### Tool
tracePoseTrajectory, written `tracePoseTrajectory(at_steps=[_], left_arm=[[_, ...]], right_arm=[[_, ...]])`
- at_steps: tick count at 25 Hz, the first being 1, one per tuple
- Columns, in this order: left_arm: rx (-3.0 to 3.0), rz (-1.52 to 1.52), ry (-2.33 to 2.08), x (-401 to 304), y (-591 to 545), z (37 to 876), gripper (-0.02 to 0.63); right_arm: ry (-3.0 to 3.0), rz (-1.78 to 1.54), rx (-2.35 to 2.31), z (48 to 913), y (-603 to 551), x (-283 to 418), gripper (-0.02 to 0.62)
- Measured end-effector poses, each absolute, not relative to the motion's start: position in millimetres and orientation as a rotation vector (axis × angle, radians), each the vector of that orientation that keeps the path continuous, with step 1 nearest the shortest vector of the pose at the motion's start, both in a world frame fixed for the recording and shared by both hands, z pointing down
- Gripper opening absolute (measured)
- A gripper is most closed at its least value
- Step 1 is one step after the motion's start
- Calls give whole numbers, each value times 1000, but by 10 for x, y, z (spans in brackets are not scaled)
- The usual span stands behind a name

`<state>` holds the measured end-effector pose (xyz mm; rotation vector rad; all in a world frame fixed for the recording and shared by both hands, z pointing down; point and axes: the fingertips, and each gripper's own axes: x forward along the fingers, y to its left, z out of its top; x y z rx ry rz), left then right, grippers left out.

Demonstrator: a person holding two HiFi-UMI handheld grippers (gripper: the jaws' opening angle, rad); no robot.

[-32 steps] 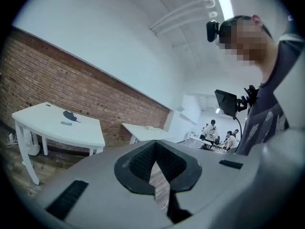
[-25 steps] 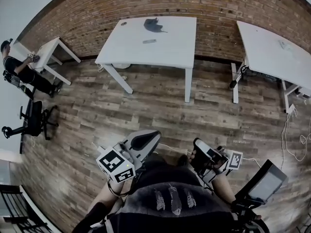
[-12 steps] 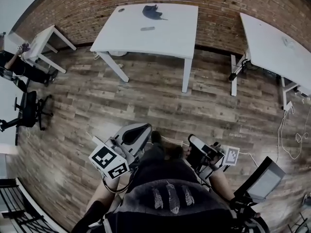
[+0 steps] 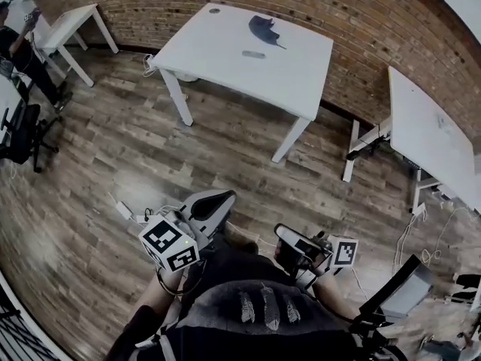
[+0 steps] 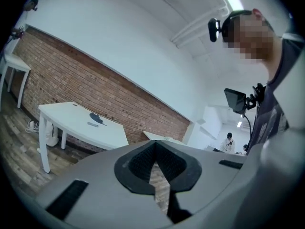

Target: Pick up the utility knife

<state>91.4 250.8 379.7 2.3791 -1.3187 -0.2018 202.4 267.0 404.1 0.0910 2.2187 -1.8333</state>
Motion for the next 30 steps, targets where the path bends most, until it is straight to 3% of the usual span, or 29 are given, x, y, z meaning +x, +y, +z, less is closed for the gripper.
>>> tracePoseTrajectory(at_steps=[17,30], left_arm=[[2344,-426,-1357,-473,1994,3819,-3],[2292,-401,-1417,-841,2139,3981,-3]], right_arm=[[2478,-1892,62,3983,2144,693,-2],[2494,-1998,153,4097,2141,161,-2]])
